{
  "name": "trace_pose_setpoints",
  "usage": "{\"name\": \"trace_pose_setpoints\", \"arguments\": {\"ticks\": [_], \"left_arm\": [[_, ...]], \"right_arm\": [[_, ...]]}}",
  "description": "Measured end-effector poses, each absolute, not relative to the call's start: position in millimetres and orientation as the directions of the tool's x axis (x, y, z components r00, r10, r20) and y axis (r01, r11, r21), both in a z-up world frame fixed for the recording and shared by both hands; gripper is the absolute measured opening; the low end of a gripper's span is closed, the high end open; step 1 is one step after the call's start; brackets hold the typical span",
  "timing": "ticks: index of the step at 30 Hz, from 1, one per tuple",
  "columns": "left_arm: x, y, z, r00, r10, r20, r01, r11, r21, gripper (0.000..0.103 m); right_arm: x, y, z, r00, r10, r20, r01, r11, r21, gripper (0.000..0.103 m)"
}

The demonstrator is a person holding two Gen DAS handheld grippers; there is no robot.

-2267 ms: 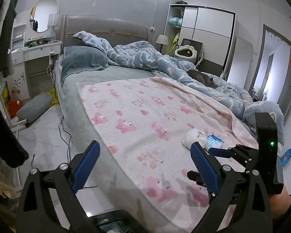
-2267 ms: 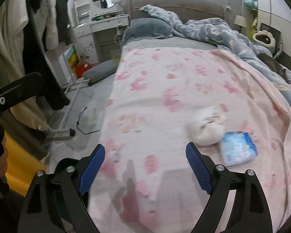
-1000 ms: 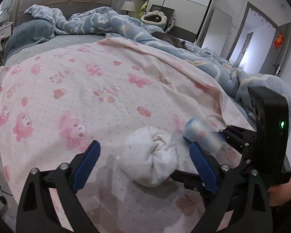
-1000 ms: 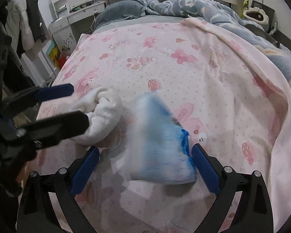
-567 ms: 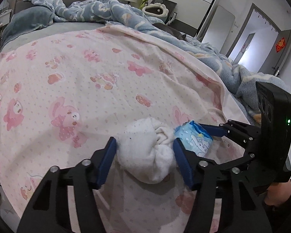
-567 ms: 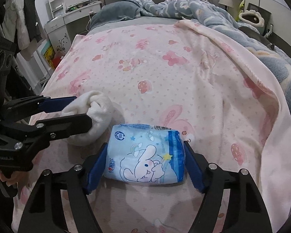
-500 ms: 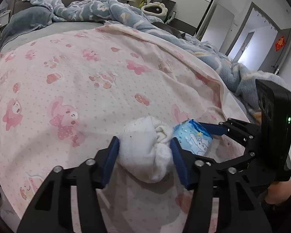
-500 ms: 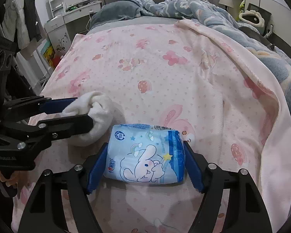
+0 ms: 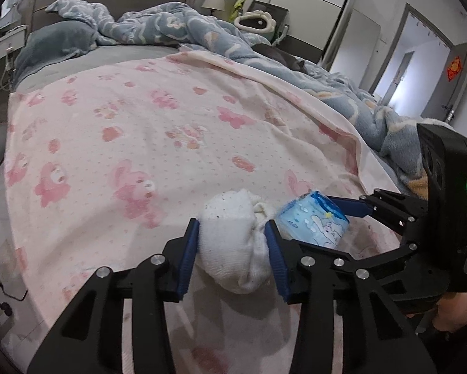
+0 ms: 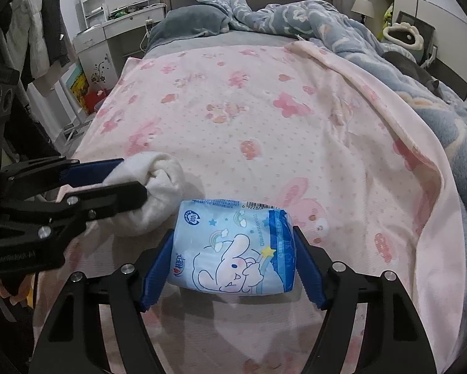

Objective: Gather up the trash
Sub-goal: 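Grasp the white cloth ball with the left gripper while the right gripper grasps the blue packet, then carry the cloth ball to the bin and open the left gripper while the right gripper carries the packet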

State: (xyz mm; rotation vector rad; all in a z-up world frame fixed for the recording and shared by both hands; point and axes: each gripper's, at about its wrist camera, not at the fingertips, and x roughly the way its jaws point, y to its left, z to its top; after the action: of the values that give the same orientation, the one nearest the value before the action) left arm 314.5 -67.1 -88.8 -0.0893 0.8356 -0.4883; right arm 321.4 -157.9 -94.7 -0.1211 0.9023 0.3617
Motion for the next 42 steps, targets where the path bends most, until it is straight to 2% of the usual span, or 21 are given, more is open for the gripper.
{"name": "trace_pose_setpoints", "arguments": {"ticks": [17, 21, 29, 42], "left_arm": [[255, -5, -65, 0.622, -0.378, -0.686, 0.318, 0.922, -0.219, 0.046], [235, 9, -62, 0.625, -0.367, -0.689, 0.325, 0.925, -0.197, 0.04], [204, 45, -63, 0.628, -0.332, -0.704, 0.295, 0.938, -0.18, 0.037], [165, 115, -99, 0.54, -0.216, -0.813, 0.175, 0.974, -0.143, 0.037]], "right_arm": [[274, -99, -71, 0.585, 0.305, -0.751, -0.4, 0.915, 0.06, 0.073], [262, -83, -68, 0.587, 0.315, -0.746, -0.41, 0.91, 0.062, 0.073], [238, -47, -67, 0.587, 0.328, -0.741, -0.431, 0.9, 0.057, 0.073], [202, 15, -72, 0.555, 0.37, -0.745, -0.493, 0.868, 0.065, 0.073]]}}
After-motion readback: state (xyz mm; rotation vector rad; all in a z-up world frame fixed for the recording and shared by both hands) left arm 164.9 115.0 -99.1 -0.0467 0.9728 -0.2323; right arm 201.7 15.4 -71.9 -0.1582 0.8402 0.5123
